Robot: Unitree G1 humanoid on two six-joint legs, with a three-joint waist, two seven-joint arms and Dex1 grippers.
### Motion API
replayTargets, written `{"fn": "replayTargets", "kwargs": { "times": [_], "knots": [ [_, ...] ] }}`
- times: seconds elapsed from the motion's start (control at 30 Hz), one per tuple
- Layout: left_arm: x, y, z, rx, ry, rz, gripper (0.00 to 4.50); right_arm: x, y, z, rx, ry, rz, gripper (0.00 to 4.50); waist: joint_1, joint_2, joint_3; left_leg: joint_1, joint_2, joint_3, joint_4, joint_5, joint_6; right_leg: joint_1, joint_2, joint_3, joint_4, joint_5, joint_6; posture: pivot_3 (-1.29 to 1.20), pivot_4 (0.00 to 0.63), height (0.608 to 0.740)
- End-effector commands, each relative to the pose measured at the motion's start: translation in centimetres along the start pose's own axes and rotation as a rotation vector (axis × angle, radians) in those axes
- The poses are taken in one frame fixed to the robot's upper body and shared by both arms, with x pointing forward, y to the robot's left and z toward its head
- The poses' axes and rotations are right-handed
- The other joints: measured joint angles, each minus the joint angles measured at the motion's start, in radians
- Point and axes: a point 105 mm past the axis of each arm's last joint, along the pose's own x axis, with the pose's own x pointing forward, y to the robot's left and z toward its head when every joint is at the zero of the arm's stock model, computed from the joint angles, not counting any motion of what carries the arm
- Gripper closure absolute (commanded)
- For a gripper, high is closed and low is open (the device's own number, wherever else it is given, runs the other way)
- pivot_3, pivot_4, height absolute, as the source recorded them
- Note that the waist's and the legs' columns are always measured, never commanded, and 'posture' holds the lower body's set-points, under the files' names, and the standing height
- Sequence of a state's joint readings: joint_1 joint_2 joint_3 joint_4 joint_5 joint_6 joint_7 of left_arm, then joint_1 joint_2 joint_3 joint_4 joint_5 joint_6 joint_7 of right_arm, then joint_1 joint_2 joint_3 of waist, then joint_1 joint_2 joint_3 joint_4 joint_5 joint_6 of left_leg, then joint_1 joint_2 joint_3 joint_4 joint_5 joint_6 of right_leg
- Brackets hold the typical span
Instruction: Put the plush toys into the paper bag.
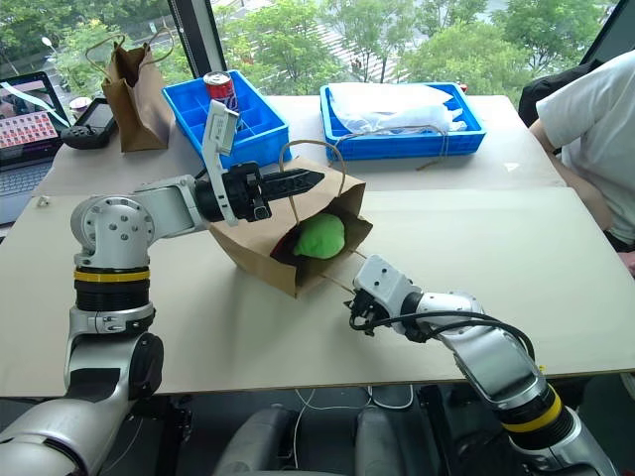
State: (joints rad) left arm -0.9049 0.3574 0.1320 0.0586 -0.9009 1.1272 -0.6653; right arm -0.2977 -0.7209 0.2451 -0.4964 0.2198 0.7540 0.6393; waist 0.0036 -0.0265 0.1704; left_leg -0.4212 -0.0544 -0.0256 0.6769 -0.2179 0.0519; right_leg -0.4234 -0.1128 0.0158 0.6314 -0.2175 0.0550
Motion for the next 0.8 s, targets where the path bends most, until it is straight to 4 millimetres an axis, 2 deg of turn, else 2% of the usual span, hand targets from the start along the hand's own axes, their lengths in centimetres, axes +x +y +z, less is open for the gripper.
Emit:
{"fn": "replayTargets", "kwargs": {
  "times": [0.03, 0.17, 0.27, 0.4, 0.5, 0.6, 0.8],
  "knots": [
    [0.1, -0.7, 2.0, 0.069, -0.049, -0.013, 4.5, -2.6, -3.5, 3.4, -0.069, -0.135, -0.114, 4.42, 0.001, 0.0, 0.0, 0.0, 0.0, 0.0, 0.0, 0.0, 0.0, 0.0, 0.0, 0.0, 0.0, 0.0, 0.0, 0.0, 0.15, 0.74],
    [0.8, -0.7, 2.6, 0.077, -0.08, -0.018, 4.5, -4.5, -5.7, 6.4, -0.089, -0.247, -0.18, 4.42, 0.006, 0.0, 0.0, 0.0, 0.0, 0.0, 0.0, 0.0, 0.0, 0.0, 0.0, 0.0, 0.0, 0.0, 0.0, 0.0, 0.15, 0.74],
    [0.9, -0.5, 3.4, 0.099, -0.108, -0.006, 4.5, -5.7, -6.7, 8.9, -0.12, -0.325, -0.207, 4.42, 0.006, 0.0, 0.0, 0.0, 0.0, 0.0, 0.0, 0.0, 0.0, 0.0, 0.0, 0.0, 0.0, 0.0, 0.0, 0.0, 0.15, 0.74],
    [0.2, 0.6, 4.9, 0.136, -0.152, 0.044, 4.5, -6.4, -6.1, 11.8, -0.176, -0.402, -0.168, 4.42, 0.005, 0.0, 0.0, 0.0, 0.0, 0.0, 0.0, 0.0, 0.0, -0.001, 0.0, 0.0, 0.0, 0.0, 0.0, 0.0, 0.15, 0.74],
    [-0.1, 0.9, 5.1, 0.147, -0.158, 0.055, 4.5, -6.6, -5.5, 13.2, -0.201, -0.437, -0.137, 4.42, 0.005, 0.0, 0.0, -0.001, 0.0, 0.0, -0.001, 0.0, 0.0, -0.001, 0.0, 0.0, 0.0, 0.0, 0.0, 0.0, 0.15, 0.74],
    [-0.3, 0.9, 4.6, 0.146, -0.151, 0.057, 4.5, -6.4, -4.5, 14.2, -0.211, -0.459, -0.086, 4.42, 0.006, 0.0, 0.0, -0.001, 0.0, 0.0, -0.001, 0.0, 0.0, -0.001, 0.0, 0.0, -0.001, 0.0, 0.0, 0.0, 0.15, 0.74],
    [-0.8, 0.8, 3.4, 0.137, -0.121, 0.061, 4.5, -5.9, -3.7, 14.3, -0.208, -0.451, -0.046, 4.42, 0.006, 0.0, 0.0, -0.001, 0.0, 0.0, -0.001, 0.0, 0.0, -0.001, -0.001, 0.0, 0.0, 0.0, 0.0, 0.0, 0.15, 0.74]
  ]
}}
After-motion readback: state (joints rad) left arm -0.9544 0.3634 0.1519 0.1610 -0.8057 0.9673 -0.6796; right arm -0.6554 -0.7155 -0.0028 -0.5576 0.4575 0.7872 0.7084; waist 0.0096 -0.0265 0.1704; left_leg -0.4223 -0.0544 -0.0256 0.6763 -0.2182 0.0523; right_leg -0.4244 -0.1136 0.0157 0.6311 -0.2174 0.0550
